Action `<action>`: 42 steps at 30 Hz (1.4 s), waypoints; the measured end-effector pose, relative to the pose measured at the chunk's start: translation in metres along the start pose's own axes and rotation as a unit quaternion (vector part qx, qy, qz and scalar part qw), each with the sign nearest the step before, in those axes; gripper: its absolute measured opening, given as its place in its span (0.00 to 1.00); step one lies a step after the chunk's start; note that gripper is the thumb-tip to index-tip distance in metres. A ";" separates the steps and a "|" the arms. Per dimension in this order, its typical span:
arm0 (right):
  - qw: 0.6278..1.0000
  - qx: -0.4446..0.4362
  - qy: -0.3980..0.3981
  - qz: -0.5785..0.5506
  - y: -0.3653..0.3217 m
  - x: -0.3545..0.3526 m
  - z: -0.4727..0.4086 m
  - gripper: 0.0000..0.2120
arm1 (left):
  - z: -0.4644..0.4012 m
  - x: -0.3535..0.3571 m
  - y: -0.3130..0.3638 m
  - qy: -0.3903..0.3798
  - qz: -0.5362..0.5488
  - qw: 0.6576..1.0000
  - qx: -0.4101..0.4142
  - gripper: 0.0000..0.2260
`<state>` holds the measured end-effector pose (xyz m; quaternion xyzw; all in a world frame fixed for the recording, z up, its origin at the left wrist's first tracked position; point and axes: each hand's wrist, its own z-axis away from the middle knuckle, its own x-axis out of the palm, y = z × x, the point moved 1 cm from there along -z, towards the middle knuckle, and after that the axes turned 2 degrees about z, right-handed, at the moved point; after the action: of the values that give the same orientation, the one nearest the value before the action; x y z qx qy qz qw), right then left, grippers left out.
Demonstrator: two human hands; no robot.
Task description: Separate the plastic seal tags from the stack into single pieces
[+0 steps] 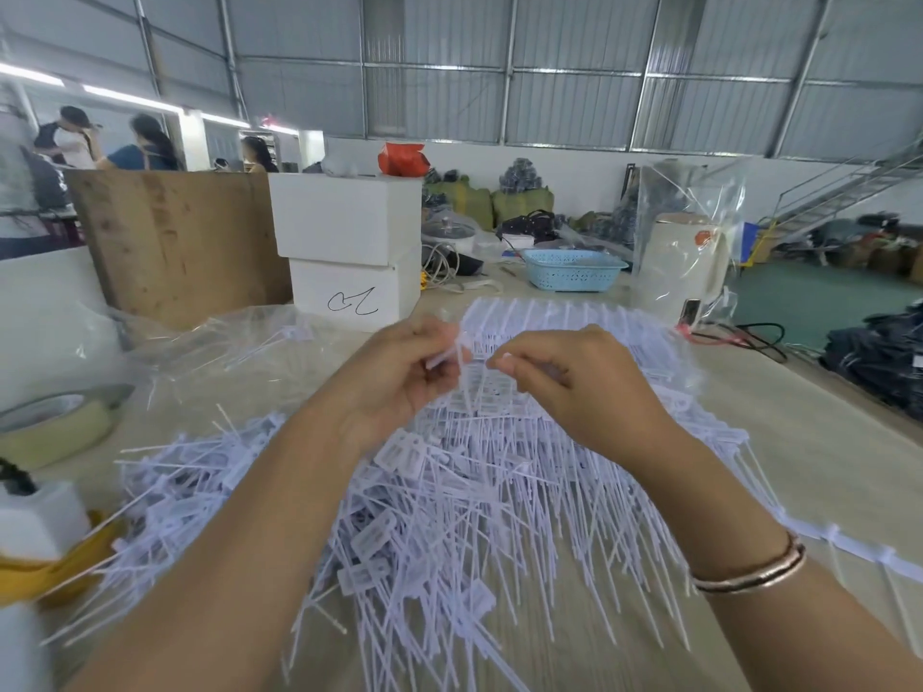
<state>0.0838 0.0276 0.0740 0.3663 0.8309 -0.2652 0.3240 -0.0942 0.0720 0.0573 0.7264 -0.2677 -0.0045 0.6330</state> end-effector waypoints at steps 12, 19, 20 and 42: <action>0.994 0.044 -0.082 0.048 0.011 -0.001 -0.001 0.16 | -0.001 -0.042 0.009 0.085 -0.532 0.842 -0.028 0.04; 0.992 0.037 -0.115 -0.037 0.006 -0.002 0.003 0.32 | 0.008 0.005 0.008 -0.021 -0.492 0.859 0.137 0.07; 0.992 0.026 -0.115 -0.050 0.005 -0.002 0.003 0.33 | 0.010 0.015 0.007 -0.036 -0.465 0.873 0.141 0.06; 0.987 0.023 -0.158 -0.001 0.003 -0.017 -0.002 0.13 | 0.012 0.030 0.005 -0.015 -0.442 0.869 0.221 0.06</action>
<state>0.0947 0.0230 0.0870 0.3264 0.7636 -0.3390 0.4420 -0.0746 0.0488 0.0697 0.8896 0.0783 -0.2351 0.3838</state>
